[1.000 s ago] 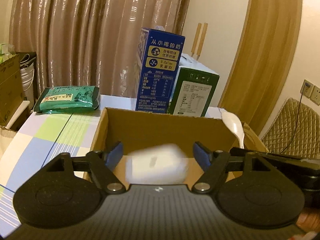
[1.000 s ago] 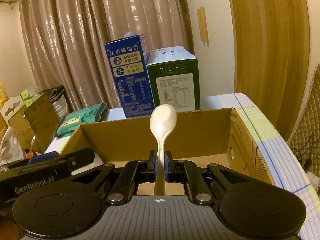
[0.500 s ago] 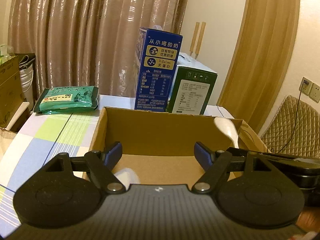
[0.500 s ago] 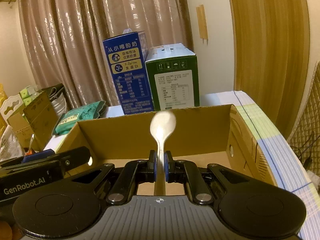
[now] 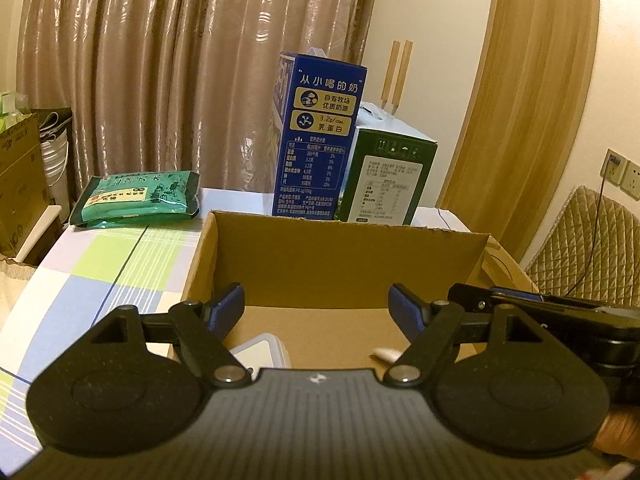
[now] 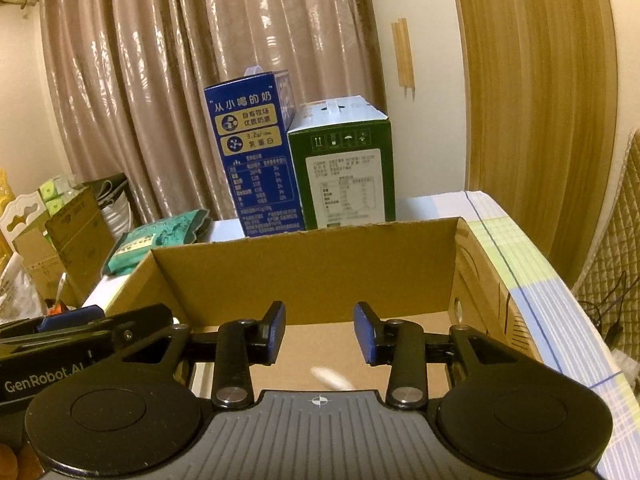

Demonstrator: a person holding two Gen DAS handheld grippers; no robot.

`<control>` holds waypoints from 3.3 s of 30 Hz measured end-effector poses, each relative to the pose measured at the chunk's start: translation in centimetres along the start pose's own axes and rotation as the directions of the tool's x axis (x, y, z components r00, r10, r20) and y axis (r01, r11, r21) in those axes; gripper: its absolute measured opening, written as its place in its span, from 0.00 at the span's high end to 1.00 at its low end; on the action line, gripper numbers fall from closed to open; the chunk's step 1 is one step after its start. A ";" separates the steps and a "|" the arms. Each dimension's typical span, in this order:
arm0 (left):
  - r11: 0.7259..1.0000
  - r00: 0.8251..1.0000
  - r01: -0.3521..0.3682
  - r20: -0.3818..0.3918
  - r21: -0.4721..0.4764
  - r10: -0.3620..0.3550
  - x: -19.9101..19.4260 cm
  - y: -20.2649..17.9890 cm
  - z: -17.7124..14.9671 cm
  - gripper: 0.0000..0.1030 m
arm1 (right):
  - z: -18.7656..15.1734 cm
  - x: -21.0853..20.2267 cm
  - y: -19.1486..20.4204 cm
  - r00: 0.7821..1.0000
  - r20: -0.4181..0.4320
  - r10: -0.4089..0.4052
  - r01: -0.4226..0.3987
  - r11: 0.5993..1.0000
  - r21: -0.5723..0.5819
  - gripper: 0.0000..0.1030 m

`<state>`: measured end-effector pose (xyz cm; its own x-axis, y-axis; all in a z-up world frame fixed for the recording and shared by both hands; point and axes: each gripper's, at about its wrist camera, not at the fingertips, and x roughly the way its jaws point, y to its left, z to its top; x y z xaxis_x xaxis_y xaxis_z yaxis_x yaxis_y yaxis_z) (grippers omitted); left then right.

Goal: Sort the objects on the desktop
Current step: 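Lower the spoon into the cardboard box and open the right gripper, then move both tools back toward the items on the table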

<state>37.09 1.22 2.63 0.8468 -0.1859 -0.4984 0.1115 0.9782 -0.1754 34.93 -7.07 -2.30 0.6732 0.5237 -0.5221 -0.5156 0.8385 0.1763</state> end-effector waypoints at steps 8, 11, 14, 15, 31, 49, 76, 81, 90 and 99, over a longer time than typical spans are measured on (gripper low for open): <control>1.000 1.000 -0.004 0.001 0.003 0.004 -0.1 0.1 0.0 0.27 | 0.1 0.0 -0.1 1.000 0.004 -0.010 0.010 1.000 -0.001 0.65; 1.000 1.000 -0.006 0.002 0.006 0.006 -0.2 0.1 0.1 0.27 | 0.1 -0.1 -0.1 1.000 0.006 -0.015 0.015 1.000 -0.004 0.65; 1.000 1.000 -0.011 0.006 0.012 0.010 -0.4 0.1 0.1 0.24 | 0.1 -0.1 -0.1 1.000 0.011 -0.022 0.022 1.000 -0.009 0.62; 1.000 1.000 -0.014 0.009 0.014 0.014 -0.5 0.1 0.1 0.21 | 0.1 -0.2 -0.1 0.999 0.017 -0.029 0.029 1.000 -0.012 0.52; 0.991 0.991 -0.110 0.083 0.074 0.103 -3.4 0.3 0.7 0.01 | 0.1 -2.5 -0.7 0.990 0.110 -0.088 0.092 0.995 -0.031 0.02; 0.989 0.991 -0.117 0.074 0.092 0.110 -11.3 0.1 -3.0 0.01 | -3.7 -11.3 -3.2 0.990 0.113 -0.084 0.080 0.996 0.045 0.02; 0.989 0.981 -0.149 -0.124 -0.004 0.148 -21.2 0.6 -17.4 0.01 | -20.6 -22.2 -0.5 0.998 -0.056 -0.041 0.035 0.994 -0.103 0.02; 0.983 0.978 -0.183 -0.102 0.014 0.184 -20.8 0.6 -17.4 0.01 | -21.0 -21.1 0.1 0.998 -0.062 -0.034 0.025 0.991 -0.130 0.02; 0.983 0.977 -0.180 -0.107 0.028 0.182 -19.8 0.5 -17.7 0.01 | -21.8 -19.6 1.1 0.998 -0.062 -0.018 0.006 0.981 -0.193 0.02; 0.980 0.962 -0.200 -0.192 -0.003 0.196 -18.6 1.3 -17.9 0.01 | -22.4 -17.8 1.9 0.996 -0.084 -0.018 0.000 0.978 -0.209 0.03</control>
<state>12.15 4.27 -3.48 0.7364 -0.0048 -0.6766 -0.0622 0.9953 -0.0748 10.08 -18.22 -11.37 0.6356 0.4938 -0.5934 -0.6147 0.7887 -0.0021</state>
